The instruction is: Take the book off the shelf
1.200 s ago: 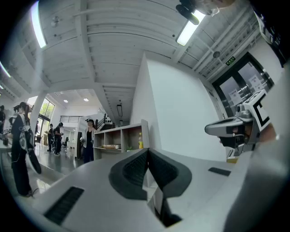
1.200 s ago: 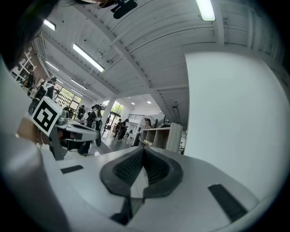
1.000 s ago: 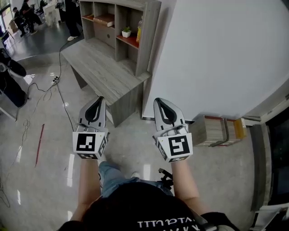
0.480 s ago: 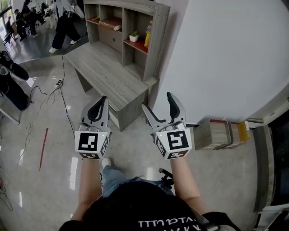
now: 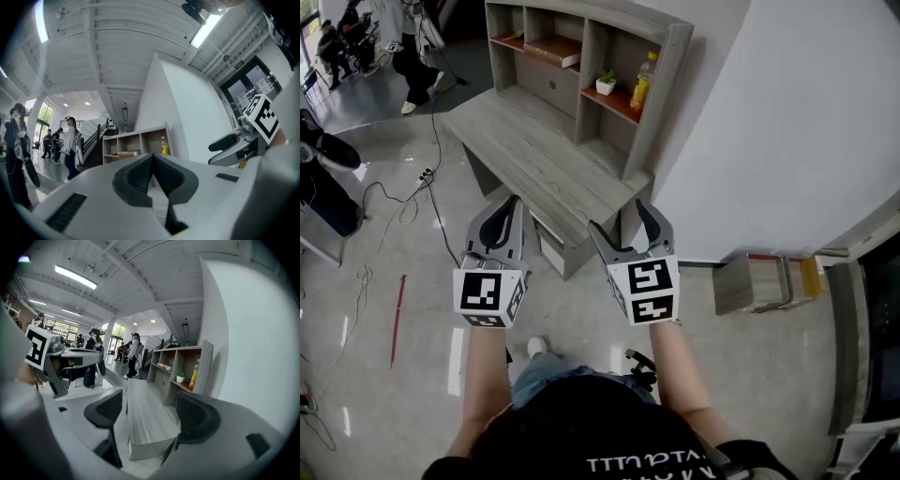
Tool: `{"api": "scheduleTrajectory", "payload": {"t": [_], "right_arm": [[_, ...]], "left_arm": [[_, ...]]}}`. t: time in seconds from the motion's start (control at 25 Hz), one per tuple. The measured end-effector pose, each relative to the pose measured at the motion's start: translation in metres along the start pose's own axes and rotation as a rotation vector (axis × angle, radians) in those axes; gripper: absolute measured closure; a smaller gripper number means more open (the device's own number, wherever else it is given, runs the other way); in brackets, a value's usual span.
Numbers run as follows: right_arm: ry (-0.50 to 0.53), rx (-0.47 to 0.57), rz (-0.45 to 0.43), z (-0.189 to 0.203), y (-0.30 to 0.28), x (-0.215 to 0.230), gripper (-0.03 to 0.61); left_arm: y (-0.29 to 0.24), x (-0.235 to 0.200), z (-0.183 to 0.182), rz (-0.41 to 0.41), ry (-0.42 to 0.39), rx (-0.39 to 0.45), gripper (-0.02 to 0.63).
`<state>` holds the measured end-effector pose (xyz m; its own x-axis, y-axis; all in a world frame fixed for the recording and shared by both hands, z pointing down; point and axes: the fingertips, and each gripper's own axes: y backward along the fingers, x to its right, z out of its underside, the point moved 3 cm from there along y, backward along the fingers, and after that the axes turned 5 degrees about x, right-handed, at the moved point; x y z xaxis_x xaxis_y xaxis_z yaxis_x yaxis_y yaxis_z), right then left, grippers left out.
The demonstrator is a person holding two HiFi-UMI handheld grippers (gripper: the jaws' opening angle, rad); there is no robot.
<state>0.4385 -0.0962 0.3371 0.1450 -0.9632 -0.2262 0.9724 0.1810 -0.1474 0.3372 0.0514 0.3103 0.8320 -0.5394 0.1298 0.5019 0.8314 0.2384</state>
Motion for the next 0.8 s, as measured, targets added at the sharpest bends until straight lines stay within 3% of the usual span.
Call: {"api": "scheduleTrajectory", "payload": {"t": [0.24,0.56,0.8], "right_arm": [[0.005,-0.089,0.03,0.002,-0.059,-0.026,0.207],[-0.006,-0.047,0.067,-0.032,-0.127,-0.063,0.207],[0.006,-0.045,0.076,-0.039,-0.162,-0.076,0.207]], "left_arm": [[-0.015,-0.062,0.023,0.015,0.021,-0.007,0.603],[-0.024,-0.146,0.042,0.007,0.033,-0.022,0.603],[-0.035,-0.182,0.051,-0.006,0.041,-0.017,0.603]]}}
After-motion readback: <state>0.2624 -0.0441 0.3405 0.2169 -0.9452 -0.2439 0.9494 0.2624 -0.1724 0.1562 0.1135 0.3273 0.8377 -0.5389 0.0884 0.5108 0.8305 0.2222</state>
